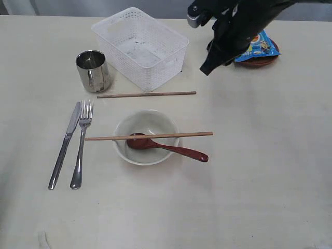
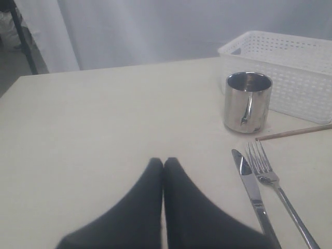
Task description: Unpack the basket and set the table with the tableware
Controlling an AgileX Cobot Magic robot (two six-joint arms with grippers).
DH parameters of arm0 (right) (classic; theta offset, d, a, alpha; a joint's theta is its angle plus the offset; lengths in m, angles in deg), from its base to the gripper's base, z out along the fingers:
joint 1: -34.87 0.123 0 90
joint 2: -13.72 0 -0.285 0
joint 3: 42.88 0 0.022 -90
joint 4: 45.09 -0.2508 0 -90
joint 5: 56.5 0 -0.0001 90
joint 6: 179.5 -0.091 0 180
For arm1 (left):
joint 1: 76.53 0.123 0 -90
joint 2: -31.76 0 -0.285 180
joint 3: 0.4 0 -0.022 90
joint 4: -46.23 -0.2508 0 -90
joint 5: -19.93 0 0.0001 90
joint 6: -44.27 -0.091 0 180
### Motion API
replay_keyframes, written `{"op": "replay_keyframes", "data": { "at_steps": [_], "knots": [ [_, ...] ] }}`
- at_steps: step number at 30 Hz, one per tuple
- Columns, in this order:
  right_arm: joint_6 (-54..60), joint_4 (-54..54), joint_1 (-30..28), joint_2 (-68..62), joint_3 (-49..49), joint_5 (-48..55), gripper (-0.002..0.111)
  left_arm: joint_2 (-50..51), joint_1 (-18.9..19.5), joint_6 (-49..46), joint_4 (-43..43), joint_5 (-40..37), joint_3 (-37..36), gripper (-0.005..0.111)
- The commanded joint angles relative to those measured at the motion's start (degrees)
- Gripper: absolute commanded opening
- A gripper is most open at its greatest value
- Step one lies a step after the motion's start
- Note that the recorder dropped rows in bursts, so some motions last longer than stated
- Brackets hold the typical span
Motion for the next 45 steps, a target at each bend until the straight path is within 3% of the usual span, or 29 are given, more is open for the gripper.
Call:
{"op": "replay_keyframes", "data": {
  "at_steps": [1,5,11,24,45],
  "knots": [
    [11.6,-7.3,-0.1,-8.0,9.7,12.8,0.030,-0.1,-0.3,0.1,0.2,0.0,-0.1,0.000],
    [25.7,-11.2,-0.2,-13.2,11.9,17.4,0.030,-0.1,-0.3,0.1,0.2,0.0,-0.1,0.000],
    [32.1,-12.1,-1.6,-16.9,12.0,16.6,0.030,-0.1,-0.3,0.1,0.1,0.0,-0.1,0.000],
    [41.9,-18.7,-2.4,-17.0,12.7,12.7,0.030,-0.1,-0.3,0.1,0.1,0.0,-0.1,0.000],
    [46.4,-20.5,-2.2,-22.5,12.7,9.7,0.030,-0.1,-0.3,0.1,-0.1,0.0,-0.1,0.000]
  ]
}}
